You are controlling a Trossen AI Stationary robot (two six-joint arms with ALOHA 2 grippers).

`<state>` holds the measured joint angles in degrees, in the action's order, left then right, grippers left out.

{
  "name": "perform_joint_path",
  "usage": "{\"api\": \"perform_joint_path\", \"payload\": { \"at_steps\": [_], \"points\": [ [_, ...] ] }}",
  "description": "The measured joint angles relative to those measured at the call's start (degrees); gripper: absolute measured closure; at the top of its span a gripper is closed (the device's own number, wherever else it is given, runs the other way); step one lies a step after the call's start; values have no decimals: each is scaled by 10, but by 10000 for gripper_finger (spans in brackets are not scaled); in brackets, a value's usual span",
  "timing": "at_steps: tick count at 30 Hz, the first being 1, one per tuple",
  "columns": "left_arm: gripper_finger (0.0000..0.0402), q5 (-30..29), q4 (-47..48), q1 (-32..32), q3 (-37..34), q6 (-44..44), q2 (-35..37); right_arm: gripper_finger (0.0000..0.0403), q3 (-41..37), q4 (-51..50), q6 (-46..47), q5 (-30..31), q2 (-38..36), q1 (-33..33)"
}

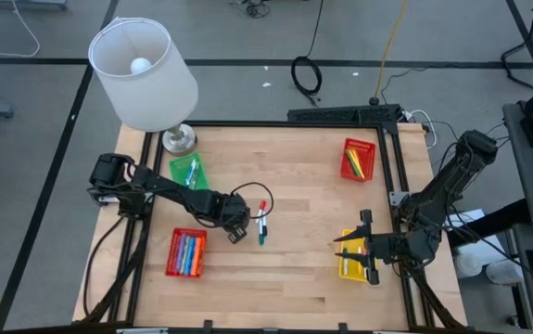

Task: Pick & Place Markers
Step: Put the black highlighter pen into the yellow basket

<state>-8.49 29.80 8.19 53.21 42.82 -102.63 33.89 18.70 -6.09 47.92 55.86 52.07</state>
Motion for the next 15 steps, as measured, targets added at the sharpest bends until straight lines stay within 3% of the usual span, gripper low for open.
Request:
{"api": "perform_joint_path", "payload": {
  "at_steps": [6, 9, 15],
  "points": [
    [370, -60, -71, 27, -8, -103, 47, 259, -9, 31, -4, -1, 14, -26],
    [370, -78, -206, 57, -4, -233, 88, 259, -27, 92, -19, -2, 40, -62],
    [370, -62, -466, 92, -5, -463, 88, 252, -36, 169, -31, -13, 86, -133]
  ]
}}
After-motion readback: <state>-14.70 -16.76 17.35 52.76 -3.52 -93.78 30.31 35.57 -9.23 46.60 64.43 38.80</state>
